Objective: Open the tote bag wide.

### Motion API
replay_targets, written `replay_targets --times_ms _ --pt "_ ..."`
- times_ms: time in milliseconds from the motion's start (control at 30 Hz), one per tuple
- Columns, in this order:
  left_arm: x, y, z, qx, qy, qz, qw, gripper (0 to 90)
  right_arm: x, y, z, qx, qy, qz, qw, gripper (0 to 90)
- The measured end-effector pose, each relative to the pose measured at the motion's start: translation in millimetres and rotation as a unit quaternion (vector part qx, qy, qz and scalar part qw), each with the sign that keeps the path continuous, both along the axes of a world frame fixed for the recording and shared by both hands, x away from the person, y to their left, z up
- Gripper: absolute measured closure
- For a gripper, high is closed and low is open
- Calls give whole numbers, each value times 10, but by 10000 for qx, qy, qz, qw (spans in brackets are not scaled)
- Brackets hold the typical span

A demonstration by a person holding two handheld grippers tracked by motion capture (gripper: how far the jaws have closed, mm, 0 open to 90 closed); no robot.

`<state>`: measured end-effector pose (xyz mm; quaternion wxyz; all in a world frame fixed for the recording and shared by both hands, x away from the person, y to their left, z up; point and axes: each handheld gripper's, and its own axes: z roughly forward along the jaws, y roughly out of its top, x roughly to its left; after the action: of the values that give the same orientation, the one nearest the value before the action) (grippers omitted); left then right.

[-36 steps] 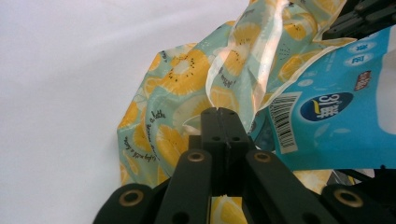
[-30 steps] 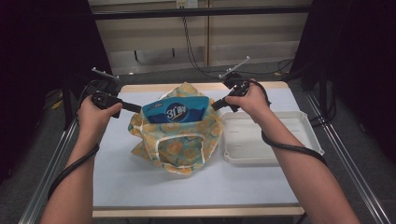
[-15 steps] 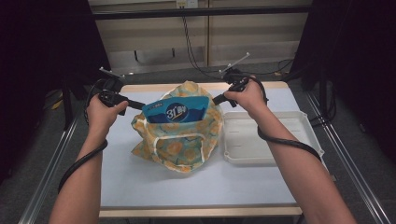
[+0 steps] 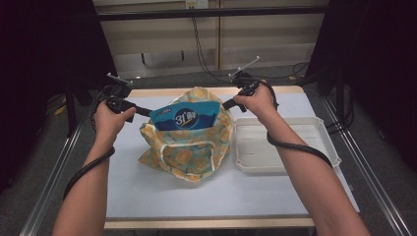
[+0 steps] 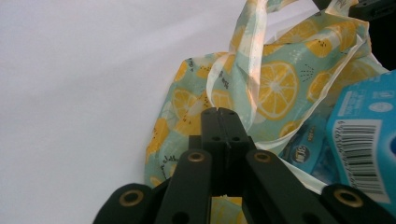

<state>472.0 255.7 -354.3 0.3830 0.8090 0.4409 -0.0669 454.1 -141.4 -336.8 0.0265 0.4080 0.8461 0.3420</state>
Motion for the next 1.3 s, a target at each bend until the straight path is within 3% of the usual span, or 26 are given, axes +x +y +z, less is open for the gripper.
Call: replay_targets --times_ms 133,167,233,267,333,500,667,733,767,833,1000,1033,1167,1233,1300 --pt "10 -49 -46 -44 86 7 10000 900 21 21 -46 5 142 -41 9999 900" --pt "26 -39 -49 31 28 -113 9999 900 24 27 -54 14 124 -52 9999 900" --pt "36 -41 -55 4 44 -122 9999 900 33 43 -65 -2 136 -18 9999 900" --pt "32 -56 -65 -72 70 -1 9999 900 36 47 -68 1 112 -33 9999 900" --pt "62 -32 -69 40 49 -107 9999 900 51 56 -73 -10 98 8 10000 900" --pt "97 -45 -108 -72 69 31 9999 900 94 58 -83 -1 114 9 9999 900" --pt "110 -34 -128 -66 102 -67 9999 900 110 73 -107 37 124 4 9999 900" --pt "85 -35 -115 -102 62 28 9999 853 103 88 -105 27 115 19 9999 900" --pt "70 -25 -102 -22 42 90 9999 776 96 95 -102 24 119 29 9999 900" --pt "26 -36 -81 -172 149 134 9997 763 78 107 -98 20 90 62 9999 900" --pt "-114 -77 83 -225 29 293 9993 512 26 100 -78 57 79 59 9999 900" --pt "-144 -79 113 -136 -6 252 9996 481 18 91 -74 44 71 71 9999 900" --pt "-247 5 174 -88 -116 323 9994 401 -20 77 -51 63 53 38 10000 900" --pt "-300 27 159 -277 -19 352 9990 346 -34 75 -42 58 16 54 10000 900" --pt "-341 22 145 -114 0 285 9995 324 -46 66 -33 55 15 63 10000 900"
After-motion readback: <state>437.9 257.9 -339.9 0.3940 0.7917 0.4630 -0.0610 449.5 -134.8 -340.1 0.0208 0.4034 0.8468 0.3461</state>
